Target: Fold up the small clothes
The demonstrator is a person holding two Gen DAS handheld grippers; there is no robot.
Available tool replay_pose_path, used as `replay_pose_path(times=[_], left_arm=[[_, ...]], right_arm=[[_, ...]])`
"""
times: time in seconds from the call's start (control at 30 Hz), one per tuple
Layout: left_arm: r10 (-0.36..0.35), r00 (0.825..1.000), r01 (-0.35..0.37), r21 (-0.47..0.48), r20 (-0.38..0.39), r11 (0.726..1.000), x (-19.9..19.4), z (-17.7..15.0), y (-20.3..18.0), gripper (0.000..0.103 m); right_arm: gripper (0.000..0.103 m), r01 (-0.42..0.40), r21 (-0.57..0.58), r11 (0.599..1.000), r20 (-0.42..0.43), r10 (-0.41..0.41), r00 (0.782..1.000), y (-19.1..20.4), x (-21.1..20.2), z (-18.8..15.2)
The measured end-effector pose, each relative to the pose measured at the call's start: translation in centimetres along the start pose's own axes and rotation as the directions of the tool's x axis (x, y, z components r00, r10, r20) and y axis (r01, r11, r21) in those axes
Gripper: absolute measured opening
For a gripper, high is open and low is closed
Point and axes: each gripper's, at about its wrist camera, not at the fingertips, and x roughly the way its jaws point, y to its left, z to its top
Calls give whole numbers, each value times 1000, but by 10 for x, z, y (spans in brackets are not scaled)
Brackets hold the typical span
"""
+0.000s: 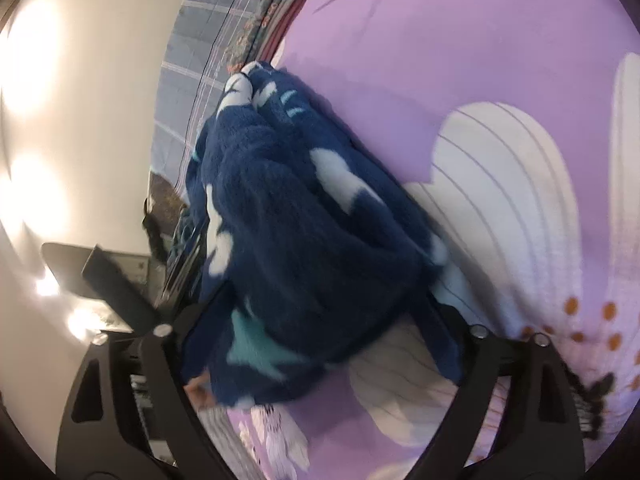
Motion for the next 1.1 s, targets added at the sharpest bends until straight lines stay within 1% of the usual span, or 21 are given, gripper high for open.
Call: replay_pose_path(times=[0.07,0.17,0.27,0.33,0.4,0.5,0.57,0.67,0.73,0.83,0.9,0.93,0.97,1.0,1.03,1.07,1.1], left_arm=[[-2,1000,2,-2,1,1000,0,1,0,42],[-3,1000,3,-2,-1,1000,0,0,0,42],[-10,1000,10,-3,-1,1000,0,0,0,42],[-14,1000,14,-7,2,1000,0,0,1,42],[-16,1000,16,-13,5,1000,0,0,0,42],[-21,1000,21,-17,5,1000,0,0,2,42],[-34,999,34,-25,8,999,-1,0,5,44],[-73,997,74,-52,22,996,-4,2,14,48],[-91,996,92,-71,22,993,-4,3,18,51],[-81,997,82,-65,18,994,-5,5,16,54],[-47,999,48,-45,17,998,-6,7,12,59],[-35,999,36,-43,18,998,-7,8,13,66],[-17,1000,17,-47,20,999,-8,10,16,81],[13,1000,-11,-68,24,998,-10,12,22,89],[12,999,-9,-93,33,996,-12,13,29,100],[-6,999,11,-126,43,992,-14,14,38,101],[-26,999,34,-189,48,981,-12,14,54,101]], right_arm=[[97,23,15,1000,42,-24,999,4,4,-3],[97,50,53,997,102,-56,993,7,2,-10],[97,59,97,994,120,-71,990,4,-7,-17],[97,60,127,990,131,-76,988,2,-6,-14],[101,63,147,987,149,-85,985,3,-1,-9],[101,94,135,986,162,-115,980,11,10,-1],[101,101,108,989,172,-119,978,13,12,-2],[95,106,66,992,186,-116,976,12,9,-6],[93,105,45,993,183,-111,977,11,8,-7],[93,106,38,994,178,-111,978,12,10,-6],[93,108,37,994,178,-113,978,11,8,-7],[93,109,35,993,179,-113,977,10,8,-7],[93,109,34,993,179,-114,977,11,9,-6],[93,109,33,993,179,-113,977,11,9,-6],[93,107,32,994,178,-111,978,11,9,-6],[93,106,30,994,178,-110,978,11,8,-7],[93,107,27,994,178,-110,978,11,8,-7]])
